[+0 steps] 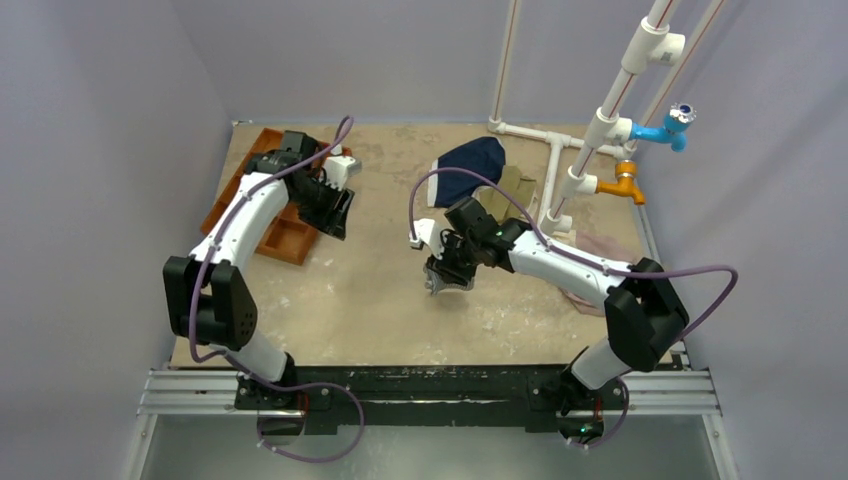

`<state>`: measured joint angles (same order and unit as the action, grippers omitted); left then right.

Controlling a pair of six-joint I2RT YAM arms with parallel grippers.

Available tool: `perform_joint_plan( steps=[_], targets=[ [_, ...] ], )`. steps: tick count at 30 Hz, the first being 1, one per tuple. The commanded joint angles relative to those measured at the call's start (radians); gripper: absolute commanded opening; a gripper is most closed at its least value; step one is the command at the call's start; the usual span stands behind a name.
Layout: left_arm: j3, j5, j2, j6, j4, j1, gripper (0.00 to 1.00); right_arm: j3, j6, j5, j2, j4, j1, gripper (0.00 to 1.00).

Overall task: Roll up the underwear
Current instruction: Pick up the underwear from the center of the board, then move the storage box to the center of the board.

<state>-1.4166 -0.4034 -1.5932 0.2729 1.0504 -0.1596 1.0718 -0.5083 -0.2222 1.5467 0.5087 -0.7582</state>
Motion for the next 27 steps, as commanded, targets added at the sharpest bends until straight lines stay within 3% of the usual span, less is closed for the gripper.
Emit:
perform_joint_plan(
  steps=[1, 13, 19, 27],
  targets=[
    [-0.008, 0.28, -0.058, 0.026, -0.088, 0.0, 0.49, 0.031, 0.039, 0.001, -0.025, -0.02, 0.007, 0.0],
    [-0.227, 0.516, -0.319, 0.045, -0.135, 0.0, 0.51, -0.014, 0.044, -0.026, -0.042, -0.062, 0.036, 0.0],
    [-0.318, 0.515, -0.414, 0.048, -0.104, 0.007, 0.51, -0.025, 0.041, -0.044, -0.049, -0.065, 0.048, 0.0],
    [-0.365, 0.491, -0.507, 0.034, -0.086, 0.027, 0.41, -0.032, 0.035, -0.064, -0.06, -0.061, 0.068, 0.0]
  ],
)
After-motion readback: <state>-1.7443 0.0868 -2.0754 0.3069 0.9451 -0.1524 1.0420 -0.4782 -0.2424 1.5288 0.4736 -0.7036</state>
